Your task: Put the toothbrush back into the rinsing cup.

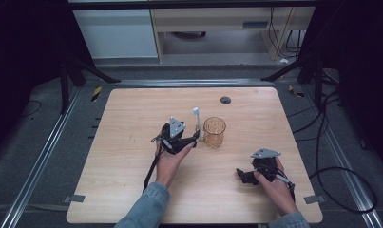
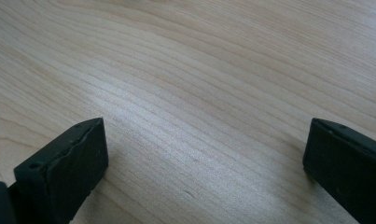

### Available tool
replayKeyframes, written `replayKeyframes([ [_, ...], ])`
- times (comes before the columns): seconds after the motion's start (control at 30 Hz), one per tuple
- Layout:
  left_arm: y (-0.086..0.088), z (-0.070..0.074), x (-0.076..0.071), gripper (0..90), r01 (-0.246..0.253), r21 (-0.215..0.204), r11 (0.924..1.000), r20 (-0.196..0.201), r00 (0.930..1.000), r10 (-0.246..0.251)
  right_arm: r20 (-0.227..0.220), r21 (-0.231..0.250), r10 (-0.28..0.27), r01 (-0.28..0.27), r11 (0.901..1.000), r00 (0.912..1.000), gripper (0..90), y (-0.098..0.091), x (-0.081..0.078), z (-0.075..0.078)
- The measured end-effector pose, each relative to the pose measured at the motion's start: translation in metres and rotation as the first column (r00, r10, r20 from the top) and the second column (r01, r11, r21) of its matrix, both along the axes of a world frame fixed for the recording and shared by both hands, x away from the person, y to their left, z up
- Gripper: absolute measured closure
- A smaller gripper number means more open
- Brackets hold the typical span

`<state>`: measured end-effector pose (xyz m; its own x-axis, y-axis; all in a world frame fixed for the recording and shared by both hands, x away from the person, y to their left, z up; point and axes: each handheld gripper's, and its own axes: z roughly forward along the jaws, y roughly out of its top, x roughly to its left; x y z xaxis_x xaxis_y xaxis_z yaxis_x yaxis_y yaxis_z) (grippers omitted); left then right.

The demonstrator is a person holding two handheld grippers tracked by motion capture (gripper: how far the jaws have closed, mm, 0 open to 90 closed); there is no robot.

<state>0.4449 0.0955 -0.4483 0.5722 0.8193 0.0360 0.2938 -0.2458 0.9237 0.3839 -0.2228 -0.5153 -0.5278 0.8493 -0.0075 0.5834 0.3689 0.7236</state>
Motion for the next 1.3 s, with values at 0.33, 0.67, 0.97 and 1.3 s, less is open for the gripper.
replayKeyframes([
  [0.33, 0.014, 0.001, -0.002, 15.9, 0.016, 0.087, 0.996, -0.098, 0.9952, -0.008, 0.0, 0.0, -0.001, 0.001, 1.0, 1.0, 0.3, 0.0, 0.0, 0.0],
  [0.67, 0.037, 0.007, -0.005, 8.1, 0.042, 0.138, 0.9895, -0.171, 0.9852, -0.018, 0.001, 0.001, -0.019, 0.019, 0.9998, 0.9998, 0.4, 0.002, -0.003, 0.0],
  [0.97, 0.073, 0.006, -0.002, 7.0, 0.018, 0.186, 0.9824, -0.232, 0.9724, 0.026, -0.001, 0.001, -0.022, 0.022, 0.9998, 0.9998, 0.4, 0.002, -0.006, 0.0],
  [1.3, 0.118, -0.006, -0.011, 7.5, -0.031, 0.198, 0.9797, -0.271, 0.9589, 0.085, -0.001, 0.001, -0.023, 0.023, 0.9997, 0.9997, 0.4, 0.002, -0.007, 0.0],
])
